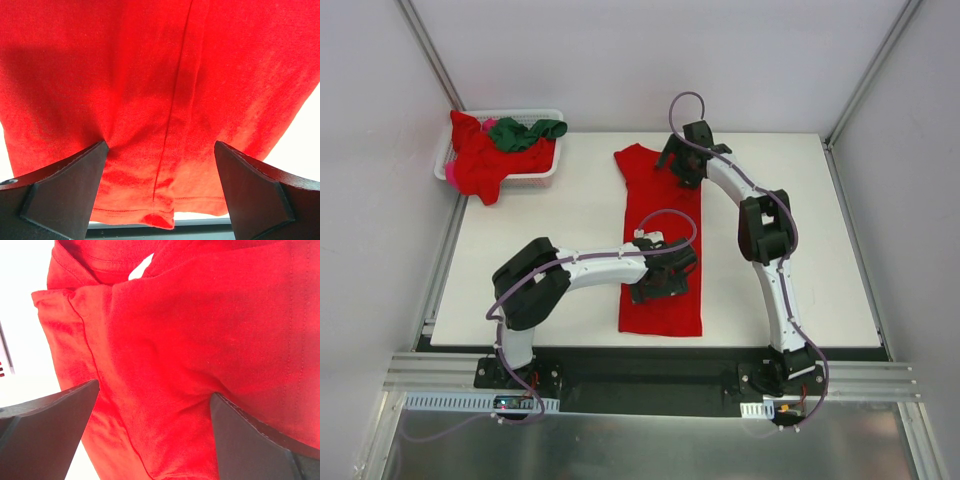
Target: Fold and stack the t-shirts
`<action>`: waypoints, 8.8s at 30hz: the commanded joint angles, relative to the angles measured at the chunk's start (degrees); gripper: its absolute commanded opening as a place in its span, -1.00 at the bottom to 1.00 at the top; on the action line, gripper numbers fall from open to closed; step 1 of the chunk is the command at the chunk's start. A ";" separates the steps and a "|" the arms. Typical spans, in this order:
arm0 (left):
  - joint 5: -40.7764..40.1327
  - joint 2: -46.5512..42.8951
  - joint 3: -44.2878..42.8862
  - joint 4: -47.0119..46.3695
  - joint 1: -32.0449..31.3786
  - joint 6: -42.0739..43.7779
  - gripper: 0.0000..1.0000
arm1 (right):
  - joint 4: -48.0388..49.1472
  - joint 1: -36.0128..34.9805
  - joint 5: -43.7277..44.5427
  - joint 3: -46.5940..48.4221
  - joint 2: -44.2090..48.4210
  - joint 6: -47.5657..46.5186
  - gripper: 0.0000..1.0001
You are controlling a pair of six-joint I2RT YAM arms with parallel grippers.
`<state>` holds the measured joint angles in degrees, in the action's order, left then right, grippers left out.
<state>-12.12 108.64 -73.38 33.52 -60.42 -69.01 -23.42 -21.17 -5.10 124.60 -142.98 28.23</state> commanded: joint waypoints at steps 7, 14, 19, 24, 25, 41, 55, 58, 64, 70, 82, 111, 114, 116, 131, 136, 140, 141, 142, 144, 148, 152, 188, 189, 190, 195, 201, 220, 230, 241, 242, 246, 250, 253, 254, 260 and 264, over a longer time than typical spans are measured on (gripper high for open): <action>-0.62 2.10 0.17 6.03 -0.49 3.36 0.82 | -3.39 1.57 3.08 -1.02 -0.02 -3.44 1.00; -4.31 -3.76 -7.44 12.61 -0.57 6.78 0.84 | -5.31 1.74 -3.23 4.50 3.48 -4.66 1.00; -8.97 -12.03 -15.73 18.33 1.09 15.22 0.89 | -5.23 3.15 -9.73 9.53 16.63 -8.54 1.00; -6.35 -27.49 -8.46 17.38 8.81 17.76 0.95 | -5.23 7.54 -18.35 -4.77 34.05 -10.12 1.00; -5.21 -29.95 -6.53 16.76 10.57 18.82 0.96 | -5.58 7.98 -19.32 -8.37 37.56 -11.69 1.00; 42.35 -45.45 36.20 -9.52 40.39 19.44 0.65 | -21.68 6.84 -26.42 -83.26 77.68 -15.22 0.78; 40.26 -33.40 41.74 -17.43 29.49 18.22 0.28 | -2.17 -5.37 -21.36 -97.35 74.34 -2.21 0.31; 38.40 -33.23 42.71 -17.43 28.87 17.42 0.20 | 1.08 -5.38 -20.30 -98.23 73.63 -0.37 0.26; 36.03 -29.72 42.27 -17.43 26.24 18.83 -0.02 | 4.25 -5.81 -18.45 -98.75 72.67 1.65 0.07; 33.04 -29.01 42.54 -17.61 24.39 16.55 -0.10 | 4.78 -6.34 -19.15 -99.10 70.47 0.95 -0.13; 31.54 -27.16 41.66 -17.96 23.16 16.46 -0.47 | 5.32 -9.94 -20.47 -100.78 67.13 0.60 -0.20; 28.38 -35.60 26.02 -8.91 23.76 17.59 -1.00 | -9.71 -9.51 -16.25 -83.91 75.92 -0.54 -0.99; 28.11 -34.11 21.90 -7.86 26.92 20.05 -1.00 | -11.20 -6.53 -15.99 -78.82 75.74 -1.68 -0.98; 28.12 -32.45 19.61 -7.33 28.86 22.51 -1.00 | -12.00 -4.51 -15.90 -74.53 74.87 -3.34 -0.99; 27.06 -6.62 -10.01 -6.98 36.69 33.68 -1.00 | -6.38 6.75 -20.30 -48.68 45.08 -16.28 -0.99; 27.67 -0.46 -14.32 -6.97 37.92 35.08 -1.00 | -5.67 7.54 -19.86 -40.15 35.95 -17.33 -0.99; 28.38 5.95 -19.67 -7.41 37.92 36.84 -1.00 | -5.85 8.34 -20.82 -36.54 30.93 -16.89 -0.99; 28.55 6.93 -20.56 -7.50 37.92 37.28 -1.00 | -5.76 8.51 -20.39 -36.44 30.13 -16.80 -0.98; 28.73 7.81 -21.61 -7.59 38.01 37.55 -1.00 | -5.67 8.51 -20.30 -36.27 29.60 -17.06 -0.99; 27.59 9.83 -23.73 -7.59 38.01 37.99 -1.00 | -5.67 8.69 -19.51 -35.65 28.11 -17.42 -0.99; 25.92 11.59 -25.14 -7.59 38.54 37.38 -1.00 | -5.06 9.48 -18.89 -33.37 25.30 -17.42 -0.99; 25.48 13.00 -25.23 -7.68 38.80 37.20 -1.00 | -5.75 10.53 -19.68 -29.16 22.13 -16.10 -0.87; 23.37 -7.05 5.54 -10.57 31.16 29.02 0.15 | -0.49 5.26 -17.92 -62.73 44.82 -15.57 0.27; 23.28 -6.34 5.19 -10.75 31.16 28.94 0.14 | -0.40 5.09 -17.84 -62.37 44.11 -15.48 0.26; 23.19 -5.12 4.75 -10.75 31.42 28.85 0.12 | -0.31 5.00 -17.75 -62.19 43.40 -15.66 0.26; 22.84 -2.12 3.78 -12.16 32.12 28.93 0.07 | -0.40 4.91 -16.43 -62.63 40.94 -16.19 0.19; 21.00 -0.27 3.69 -13.13 32.47 28.94 -0.14 | -0.31 4.91 -15.55 -63.69 39.71 -16.89 -0.21; 20.90 -22.67 27.41 -13.31 27.29 18.83 -1.00 | -1.19 2.63 -17.40 -84.07 57.44 -14.35 -0.99; 18.19 -40.16 26.99 1.62 20.52 12.24 -1.00 | -15.41 -5.46 -12.92 -87.86 83.29 -3.28 -0.99; 13.00 -32.98 4.84 7.53 27.27 19.70 -1.00 | -22.02 -5.11 -5.11 -65.64 73.30 -8.88 -0.99; 12.39 -30.44 1.78 7.27 28.16 20.49 -1.00 | -22.02 -4.94 -4.57 -61.36 70.06 -9.50 -0.99; 10.45 -22.70 -7.19 5.69 30.10 26.28 -1.00 | -21.32 -1.87 -3.94 -52.82 60.90 -11.97 -0.99; 9.66 -15.49 -15.37 5.24 32.03 28.32 -1.00 | -19.47 1.13 -6.67 -46.65 53.43 -12.93 -0.98; 9.92 -11.00 -19.68 4.80 34.58 29.11 -1.00 | -19.21 2.53 -7.90 -41.04 48.07 -13.99 -0.98; 10.27 -8.99 -21.52 4.80 35.19 29.46 -1.00 | -19.64 2.62 -7.90 -39.88 46.75 -14.42 -0.98; 11.24 -3.10 -26.01 4.01 36.25 30.52 -1.00 | -19.39 3.15 -7.38 -36.01 40.41 -13.82 -0.99; 12.03 -0.19 -29.18 3.57 36.87 31.65 -1.00 | -19.12 3.33 -6.85 -33.98 39.79 -13.64 -0.99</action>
<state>0.99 106.65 -97.89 37.71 -24.88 -40.18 -41.34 -18.68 -13.08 86.78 -103.37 15.46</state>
